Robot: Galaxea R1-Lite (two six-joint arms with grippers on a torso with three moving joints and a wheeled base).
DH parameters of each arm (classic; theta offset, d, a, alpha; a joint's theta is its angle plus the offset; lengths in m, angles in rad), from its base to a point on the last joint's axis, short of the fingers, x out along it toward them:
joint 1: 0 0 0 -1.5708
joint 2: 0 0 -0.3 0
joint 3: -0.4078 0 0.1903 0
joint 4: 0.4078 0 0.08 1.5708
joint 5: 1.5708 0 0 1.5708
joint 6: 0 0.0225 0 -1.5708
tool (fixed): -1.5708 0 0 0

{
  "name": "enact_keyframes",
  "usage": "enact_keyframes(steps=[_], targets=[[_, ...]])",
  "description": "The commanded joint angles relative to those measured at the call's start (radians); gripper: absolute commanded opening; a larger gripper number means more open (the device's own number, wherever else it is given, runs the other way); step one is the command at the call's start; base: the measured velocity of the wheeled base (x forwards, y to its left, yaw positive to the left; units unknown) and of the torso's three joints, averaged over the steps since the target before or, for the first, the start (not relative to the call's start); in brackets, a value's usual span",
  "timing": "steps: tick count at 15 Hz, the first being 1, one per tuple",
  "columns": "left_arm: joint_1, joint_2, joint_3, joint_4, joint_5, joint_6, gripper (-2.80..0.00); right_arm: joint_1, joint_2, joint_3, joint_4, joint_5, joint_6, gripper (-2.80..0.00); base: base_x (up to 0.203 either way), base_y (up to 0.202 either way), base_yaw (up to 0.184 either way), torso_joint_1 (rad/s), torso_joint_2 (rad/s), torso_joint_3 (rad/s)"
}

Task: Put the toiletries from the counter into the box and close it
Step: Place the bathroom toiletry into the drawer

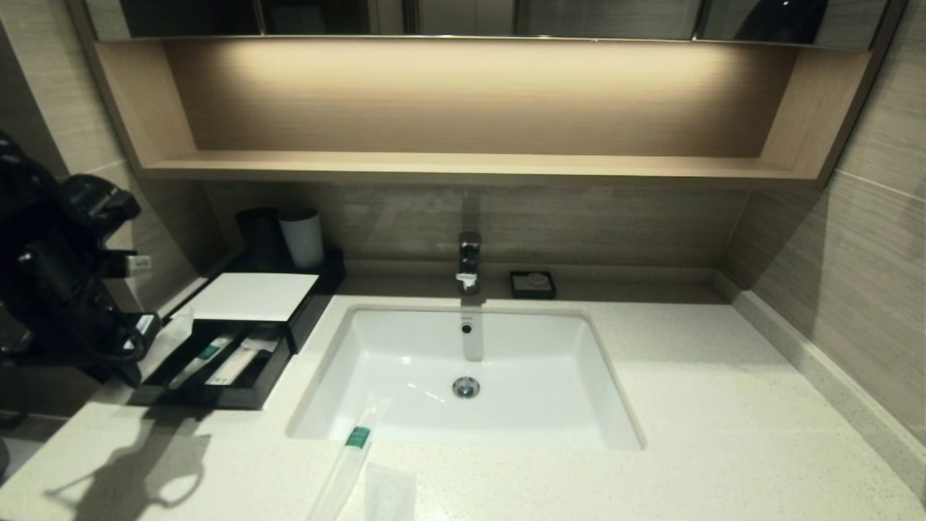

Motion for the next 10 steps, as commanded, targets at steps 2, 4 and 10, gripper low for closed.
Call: enact_keyframes(steps=[2,4,10], targets=[[0.020,0.069,-0.066,0.015,-0.001,0.033,-2.80,0.000,0.002,0.000,0.000,0.000,0.000,-2.80,0.000,0.000,0.000,0.000,0.00,0.000],[0.024,0.088,-0.093,0.042,-0.004,0.061,-2.80,0.000,0.002,0.000,0.000,0.000,0.000,-2.80,0.000,0.000,0.000,0.000,0.00,0.000],[0.045,0.152,-0.153,0.055,-0.005,0.116,-2.80,0.000,0.002,0.001,0.000,0.000,0.000,-2.80,0.000,0.000,0.000,0.000,0.00,0.000]])
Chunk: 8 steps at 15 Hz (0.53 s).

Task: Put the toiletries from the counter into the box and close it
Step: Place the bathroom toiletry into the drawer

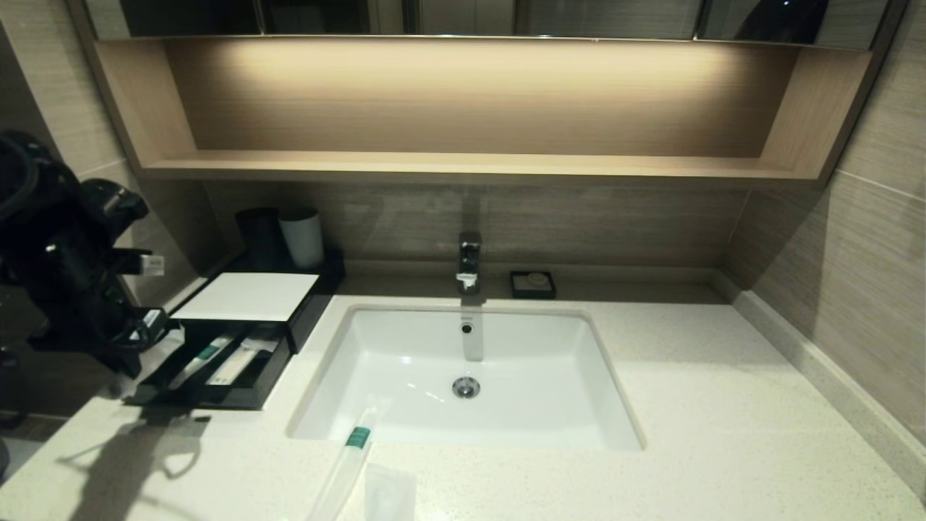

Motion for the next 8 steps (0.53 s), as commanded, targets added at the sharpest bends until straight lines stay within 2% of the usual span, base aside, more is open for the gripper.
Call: enact_keyframes(steps=[1,8], targets=[[0.003,0.022,-0.009,0.005,-0.001,0.012,-2.80,0.000,0.002,0.001,-0.001,0.000,0.000,-2.80,0.000,0.000,0.000,0.000,0.00,0.000],[0.000,0.044,-0.044,-0.001,-0.019,0.026,-2.80,0.000,0.002,0.001,-0.001,0.000,0.000,-2.80,0.000,0.000,0.000,0.000,0.00,0.000]])
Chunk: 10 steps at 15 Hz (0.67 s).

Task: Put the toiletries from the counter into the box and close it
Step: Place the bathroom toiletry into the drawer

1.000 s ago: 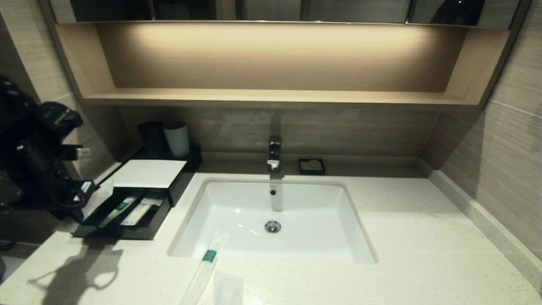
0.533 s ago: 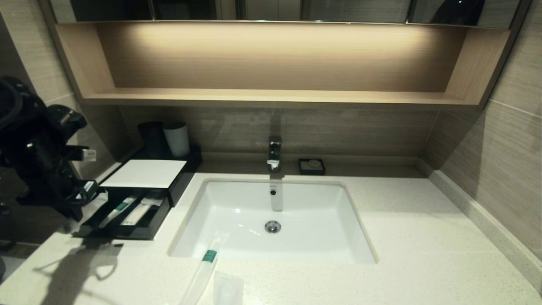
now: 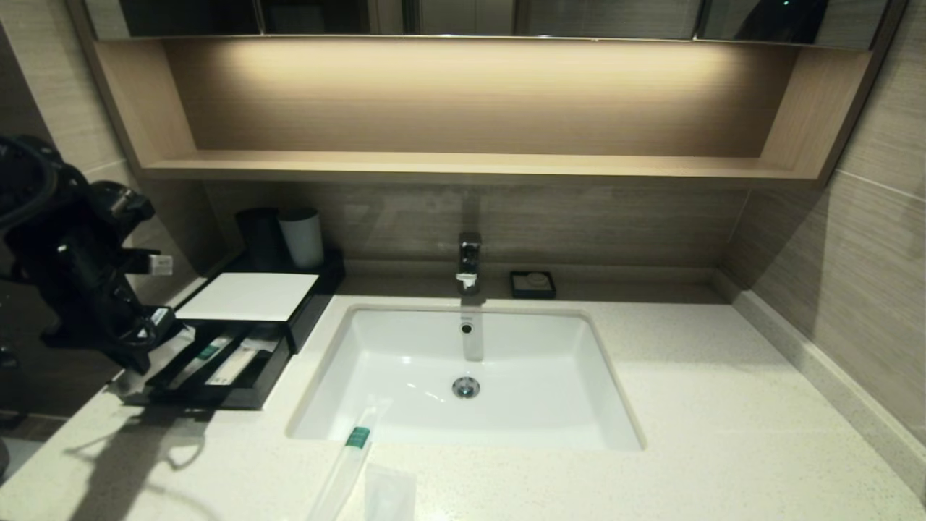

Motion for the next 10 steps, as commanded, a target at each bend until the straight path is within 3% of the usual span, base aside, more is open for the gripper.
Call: enact_keyframes(steps=[1,10], targets=[[-0.001,0.013,-0.027,0.010,-0.003,0.011,-2.80,0.000,0.002,-0.001,0.000,0.000,0.001,-2.80,0.000,0.000,0.000,0.000,0.00,0.000],[0.013,0.069,-0.051,0.008,-0.004,0.075,-2.80,0.000,0.002,0.001,0.000,0.000,0.001,-2.80,0.000,0.000,0.000,0.000,0.00,0.000]])
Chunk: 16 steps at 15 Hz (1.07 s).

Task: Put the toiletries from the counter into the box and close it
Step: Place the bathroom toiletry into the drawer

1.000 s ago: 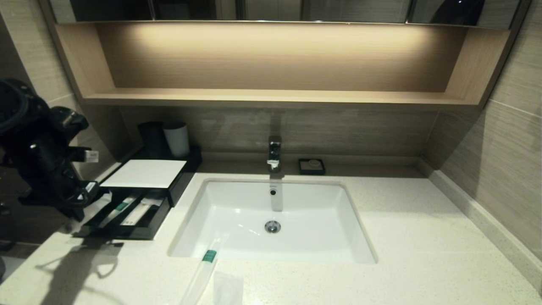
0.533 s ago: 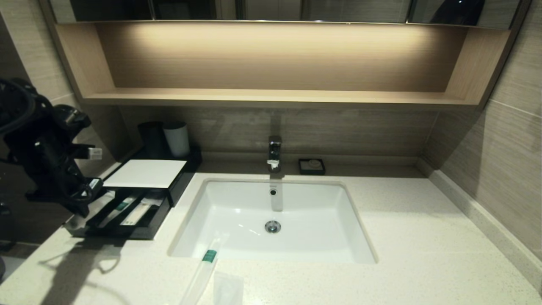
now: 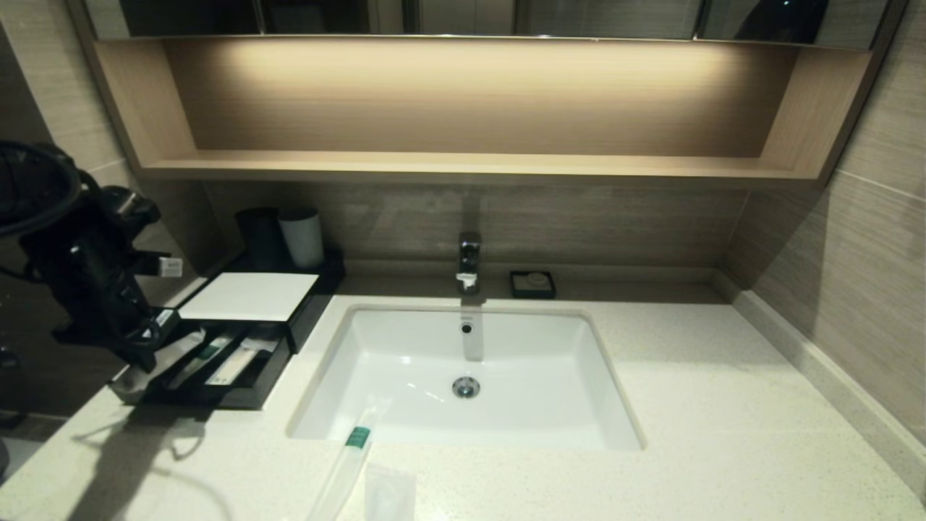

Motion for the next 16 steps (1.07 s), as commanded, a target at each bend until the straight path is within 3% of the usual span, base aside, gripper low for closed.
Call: enact_keyframes(steps=[1,9,16], targets=[[0.001,0.015,-0.002,0.000,0.002,0.003,-2.80,0.000,0.002,-0.001,0.000,0.000,0.000,-2.80,0.000,0.000,0.000,0.000,0.00,0.000],[0.001,0.084,-0.122,0.002,0.001,0.026,-2.80,0.000,0.002,0.001,0.000,0.000,0.000,-2.80,0.000,0.000,0.000,0.000,0.00,0.000],[0.001,0.140,-0.135,-0.031,0.006,0.063,-2.80,0.000,0.002,0.000,0.000,0.000,0.000,-2.80,0.000,0.000,0.000,0.000,0.00,0.000]])
